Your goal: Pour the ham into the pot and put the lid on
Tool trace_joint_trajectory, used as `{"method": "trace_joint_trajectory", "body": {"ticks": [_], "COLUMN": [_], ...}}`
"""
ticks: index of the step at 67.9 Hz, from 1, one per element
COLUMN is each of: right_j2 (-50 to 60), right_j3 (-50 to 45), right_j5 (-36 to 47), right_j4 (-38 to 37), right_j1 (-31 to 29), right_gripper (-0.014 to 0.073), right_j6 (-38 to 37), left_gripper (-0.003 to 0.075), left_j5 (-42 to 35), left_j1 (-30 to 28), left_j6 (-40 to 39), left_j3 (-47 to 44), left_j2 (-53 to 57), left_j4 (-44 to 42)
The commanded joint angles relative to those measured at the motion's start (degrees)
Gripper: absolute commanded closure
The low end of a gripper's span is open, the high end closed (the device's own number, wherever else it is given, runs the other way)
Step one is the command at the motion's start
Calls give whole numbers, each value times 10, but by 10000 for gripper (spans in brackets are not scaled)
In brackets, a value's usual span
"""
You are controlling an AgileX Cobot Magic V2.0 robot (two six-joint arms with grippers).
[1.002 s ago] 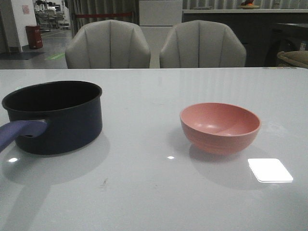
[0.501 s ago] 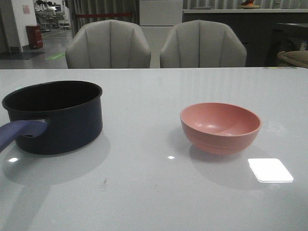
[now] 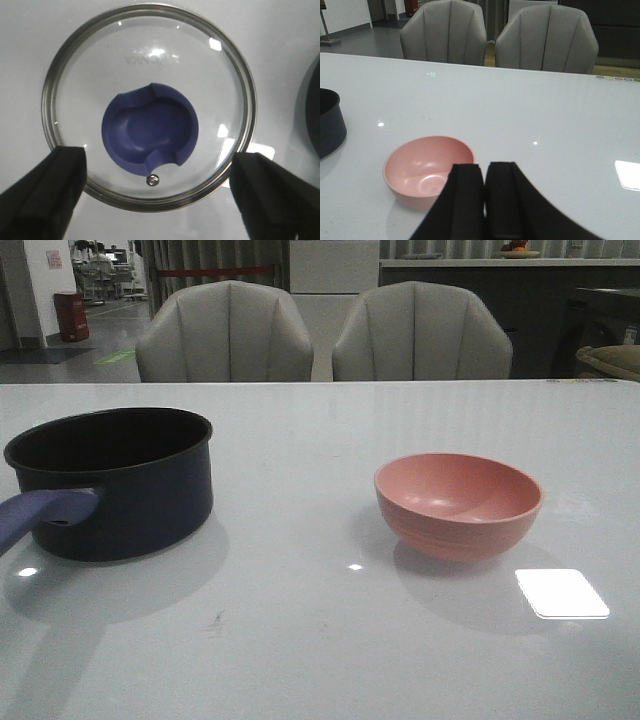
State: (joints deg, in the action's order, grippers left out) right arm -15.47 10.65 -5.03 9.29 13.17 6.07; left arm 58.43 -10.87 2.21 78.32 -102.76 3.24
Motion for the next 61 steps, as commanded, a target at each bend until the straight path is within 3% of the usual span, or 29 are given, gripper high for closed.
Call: {"method": "trace_joint_trajectory", "body": {"ticks": [1, 28, 47, 61], "right_j2": [-5, -5, -5, -5], "right_j3": [17, 17, 17, 17], "right_j5": [50, 50, 50, 50], "right_j4": [1, 1, 1, 1], "right_j1": [-1, -1, -1, -1], "right_gripper": [428, 428, 428, 428], "right_j6": [2, 2, 2, 2], "left_gripper": [103, 112, 337, 358], "left_j5": [-19, -40, -45, -46], "left_j1": [-1, -1, -2, -2], "left_j6": [0, 0, 0, 0], "left_j3": [20, 30, 38, 38], "left_j2": [12, -49, -59, -59], "left_j4": [1, -4, -5, -5]}}
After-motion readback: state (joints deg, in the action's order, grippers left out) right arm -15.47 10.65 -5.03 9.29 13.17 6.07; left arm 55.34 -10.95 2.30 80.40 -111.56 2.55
